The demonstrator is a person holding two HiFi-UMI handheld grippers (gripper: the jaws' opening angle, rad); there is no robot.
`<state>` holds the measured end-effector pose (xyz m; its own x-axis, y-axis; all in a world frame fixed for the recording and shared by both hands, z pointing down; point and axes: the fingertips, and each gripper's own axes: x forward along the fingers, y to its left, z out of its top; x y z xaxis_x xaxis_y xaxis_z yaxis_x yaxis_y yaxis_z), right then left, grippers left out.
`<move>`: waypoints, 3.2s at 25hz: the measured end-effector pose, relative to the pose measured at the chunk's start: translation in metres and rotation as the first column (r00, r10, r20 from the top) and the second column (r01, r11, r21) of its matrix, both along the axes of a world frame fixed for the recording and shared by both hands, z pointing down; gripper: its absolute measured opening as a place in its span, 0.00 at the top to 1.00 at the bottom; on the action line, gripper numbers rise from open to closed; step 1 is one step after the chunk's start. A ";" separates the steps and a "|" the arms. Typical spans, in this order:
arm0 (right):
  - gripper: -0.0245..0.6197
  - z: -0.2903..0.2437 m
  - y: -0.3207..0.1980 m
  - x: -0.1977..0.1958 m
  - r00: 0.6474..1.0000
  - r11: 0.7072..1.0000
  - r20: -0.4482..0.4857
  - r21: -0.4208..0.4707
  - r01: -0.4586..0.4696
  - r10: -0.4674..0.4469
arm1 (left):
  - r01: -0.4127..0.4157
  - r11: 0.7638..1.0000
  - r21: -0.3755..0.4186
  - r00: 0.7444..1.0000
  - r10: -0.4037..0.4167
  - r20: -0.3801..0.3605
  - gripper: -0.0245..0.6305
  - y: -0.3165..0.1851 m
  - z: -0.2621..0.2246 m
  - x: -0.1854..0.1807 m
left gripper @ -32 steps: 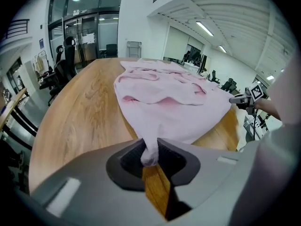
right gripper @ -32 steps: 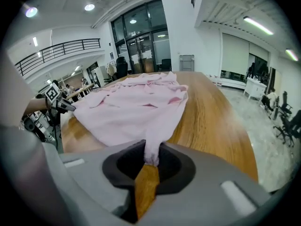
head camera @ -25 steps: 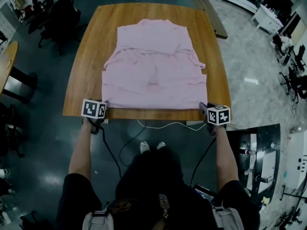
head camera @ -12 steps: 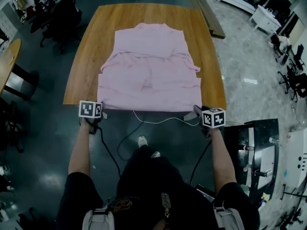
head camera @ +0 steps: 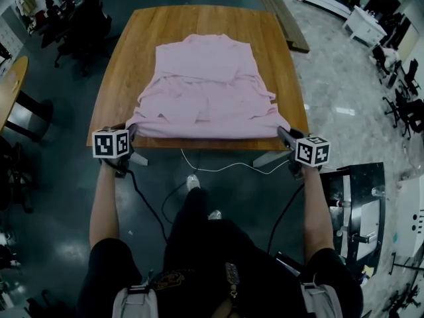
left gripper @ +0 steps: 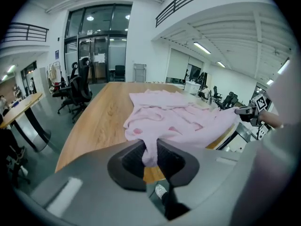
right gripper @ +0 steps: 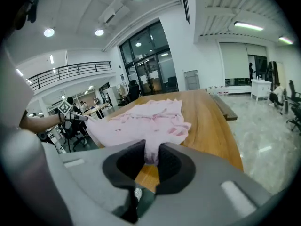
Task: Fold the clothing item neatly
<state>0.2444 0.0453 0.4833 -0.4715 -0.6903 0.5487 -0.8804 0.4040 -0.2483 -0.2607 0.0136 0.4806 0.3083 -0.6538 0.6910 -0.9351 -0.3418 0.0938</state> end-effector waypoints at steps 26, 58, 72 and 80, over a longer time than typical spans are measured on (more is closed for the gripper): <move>0.88 0.052 -0.298 0.007 0.991 0.972 0.011 -0.197 -0.131 0.136 | -0.054 0.981 -0.187 0.983 0.085 0.164 0.90 -0.304 0.058 0.008; 0.65 0.040 -0.266 0.001 0.977 0.984 -0.138 -0.058 -0.171 0.162 | -0.082 0.992 -0.094 0.979 0.097 0.177 0.70 -0.243 0.064 0.027; 0.56 0.096 -0.187 0.027 0.956 0.962 -0.222 -0.150 -0.226 0.190 | -0.073 0.986 -0.153 0.985 0.096 0.147 0.58 -0.153 0.094 -0.008; 0.71 0.114 -0.187 0.026 0.970 0.976 -0.229 -0.179 -0.122 0.079 | -0.010 0.979 -0.204 0.986 0.044 0.161 0.73 -0.159 0.122 0.015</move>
